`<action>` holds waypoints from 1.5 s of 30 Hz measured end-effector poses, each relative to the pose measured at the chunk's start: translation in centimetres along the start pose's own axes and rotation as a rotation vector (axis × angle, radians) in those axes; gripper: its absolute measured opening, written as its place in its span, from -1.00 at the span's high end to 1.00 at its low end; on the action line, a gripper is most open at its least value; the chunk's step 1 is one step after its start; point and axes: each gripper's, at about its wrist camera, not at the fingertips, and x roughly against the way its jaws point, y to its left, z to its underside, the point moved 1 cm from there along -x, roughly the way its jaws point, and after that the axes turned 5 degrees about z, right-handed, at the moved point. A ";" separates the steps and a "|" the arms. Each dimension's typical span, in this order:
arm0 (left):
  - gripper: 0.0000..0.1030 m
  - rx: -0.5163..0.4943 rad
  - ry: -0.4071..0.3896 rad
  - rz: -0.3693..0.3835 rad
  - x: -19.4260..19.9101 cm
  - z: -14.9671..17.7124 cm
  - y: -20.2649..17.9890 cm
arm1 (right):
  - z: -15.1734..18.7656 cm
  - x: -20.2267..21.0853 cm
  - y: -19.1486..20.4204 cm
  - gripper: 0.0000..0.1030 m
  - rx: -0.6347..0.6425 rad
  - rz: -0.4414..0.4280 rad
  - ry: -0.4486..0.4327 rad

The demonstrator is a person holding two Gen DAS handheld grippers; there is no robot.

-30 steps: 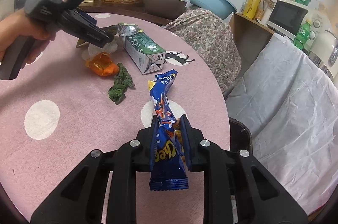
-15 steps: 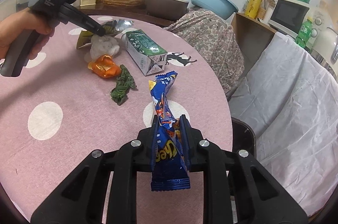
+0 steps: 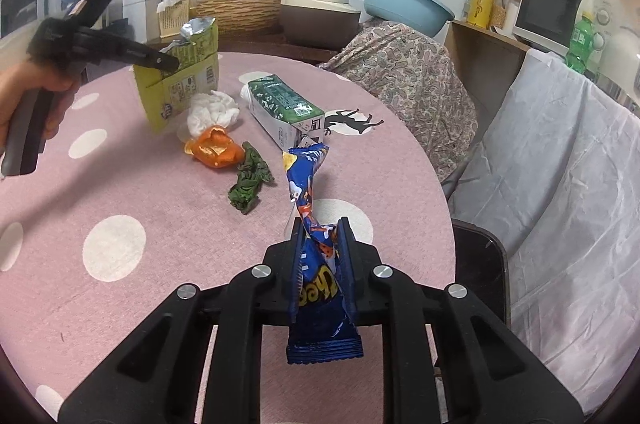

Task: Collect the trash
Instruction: 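Grasp the yellow chip bag with the left tool and lift it, then carry both chip bags over the black bin and open both tools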

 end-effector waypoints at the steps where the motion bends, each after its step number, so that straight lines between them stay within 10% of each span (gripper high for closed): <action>1: 0.95 -0.004 -0.014 0.001 0.7 0.2 0.0 | 0.0 0.2 -0.1 0.66 -0.012 -0.012 -0.003; 22: 0.95 -0.086 -0.133 0.272 6.6 -0.4 -9.4 | 1.3 4.2 -4.2 0.66 -0.157 -0.122 -0.082; 33: 0.95 -0.171 -0.111 0.374 4.0 -1.9 -18.9 | 3.5 6.0 -11.5 0.66 -0.283 0.008 -0.123; 45: 0.95 -0.315 -0.065 0.403 -0.3 -3.3 -29.3 | 9.4 -3.1 -20.7 0.66 -0.441 0.140 0.092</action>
